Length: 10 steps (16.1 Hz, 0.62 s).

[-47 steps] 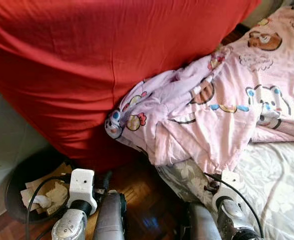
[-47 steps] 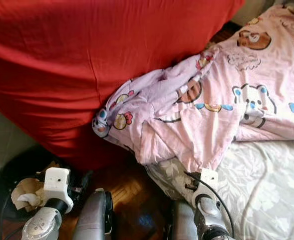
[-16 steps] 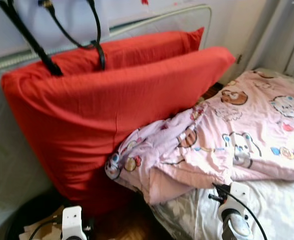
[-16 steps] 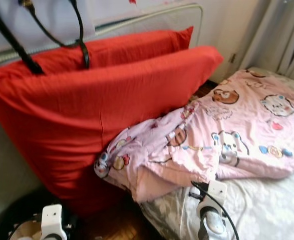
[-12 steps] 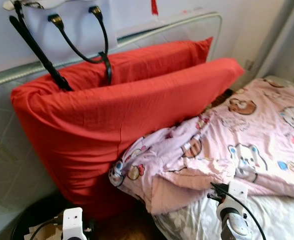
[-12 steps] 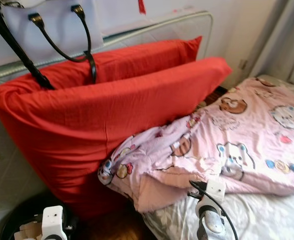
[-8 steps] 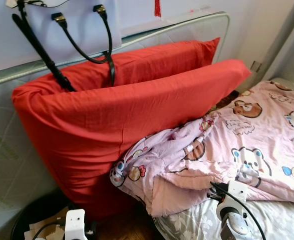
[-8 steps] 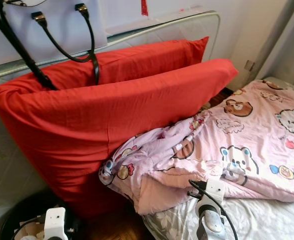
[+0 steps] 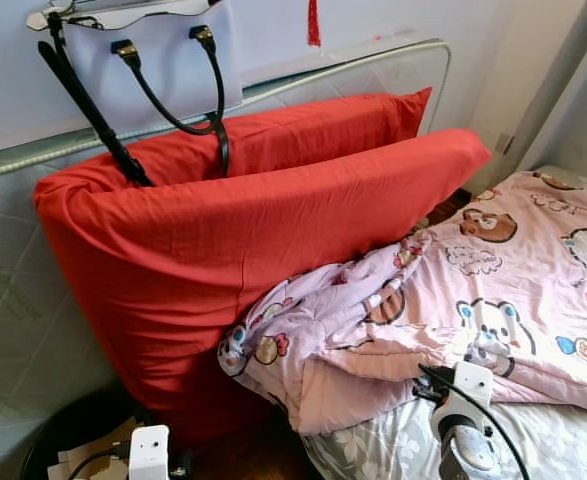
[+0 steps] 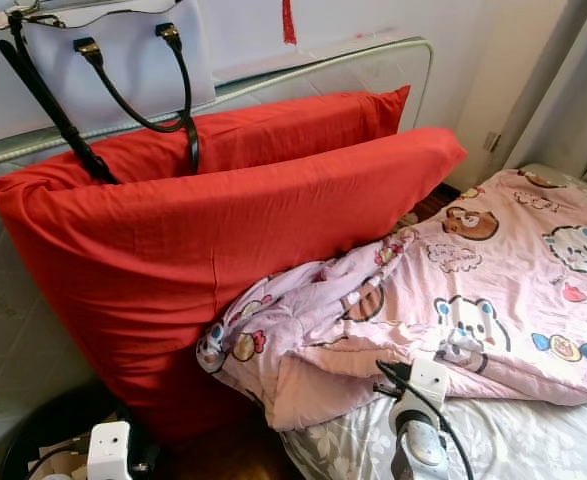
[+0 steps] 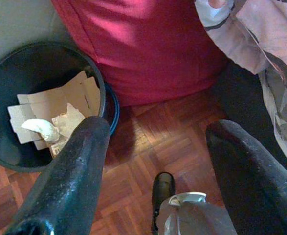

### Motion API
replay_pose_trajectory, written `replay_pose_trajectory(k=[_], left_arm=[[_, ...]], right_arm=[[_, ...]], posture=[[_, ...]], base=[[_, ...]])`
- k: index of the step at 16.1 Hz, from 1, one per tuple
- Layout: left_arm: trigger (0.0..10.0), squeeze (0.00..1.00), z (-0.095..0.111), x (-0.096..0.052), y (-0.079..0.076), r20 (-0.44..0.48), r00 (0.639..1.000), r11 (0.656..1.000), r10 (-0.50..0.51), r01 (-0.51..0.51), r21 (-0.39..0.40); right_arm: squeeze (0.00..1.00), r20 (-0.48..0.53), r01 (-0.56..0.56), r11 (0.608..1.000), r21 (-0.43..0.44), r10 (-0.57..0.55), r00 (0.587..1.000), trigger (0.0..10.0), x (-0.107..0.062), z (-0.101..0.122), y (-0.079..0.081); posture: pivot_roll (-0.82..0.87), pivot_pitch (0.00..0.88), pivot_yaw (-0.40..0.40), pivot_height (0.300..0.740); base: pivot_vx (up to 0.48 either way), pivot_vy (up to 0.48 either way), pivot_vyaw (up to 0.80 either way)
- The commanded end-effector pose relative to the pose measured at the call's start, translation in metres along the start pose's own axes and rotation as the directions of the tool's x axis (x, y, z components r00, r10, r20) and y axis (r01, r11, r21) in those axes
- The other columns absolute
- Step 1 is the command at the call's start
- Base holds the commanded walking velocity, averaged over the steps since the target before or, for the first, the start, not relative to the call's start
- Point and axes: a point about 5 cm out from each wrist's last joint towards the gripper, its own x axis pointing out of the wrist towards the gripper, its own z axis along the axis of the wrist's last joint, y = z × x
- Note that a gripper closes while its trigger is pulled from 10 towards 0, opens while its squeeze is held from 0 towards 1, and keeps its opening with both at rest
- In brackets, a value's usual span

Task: Clean up the room

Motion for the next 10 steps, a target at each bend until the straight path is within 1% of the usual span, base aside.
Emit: replay_pose_trajectory(k=[1, 10], left_arm=[[10.0, 0.0, -0.0032, -0.0013, 0.0028, -0.009, 1.0, 1.0, 0.006, -0.006, 0.002], [10.0, 0.0, -0.0045, -0.002, 0.0037, -0.012, 1.0, 1.0, 0.011, -0.011, -0.002]], right_arm=[[0.0, -0.001, 0.001, 1.0, -0.006, -0.001, 1.0, 10.0, -0.0005, -0.0009, 0.0012], [0.0, -0.002, 0.001, 1.0, -0.016, -0.001, 1.0, 10.0, -0.0012, -0.0022, 0.0008]], posture=[[0.07, 0.0, -0.022, 0.74], [0.07, 0.0, -0.024, 0.74]], base=[[0.0, 0.0, 0.0], [0.0, 0.0, 0.0]])
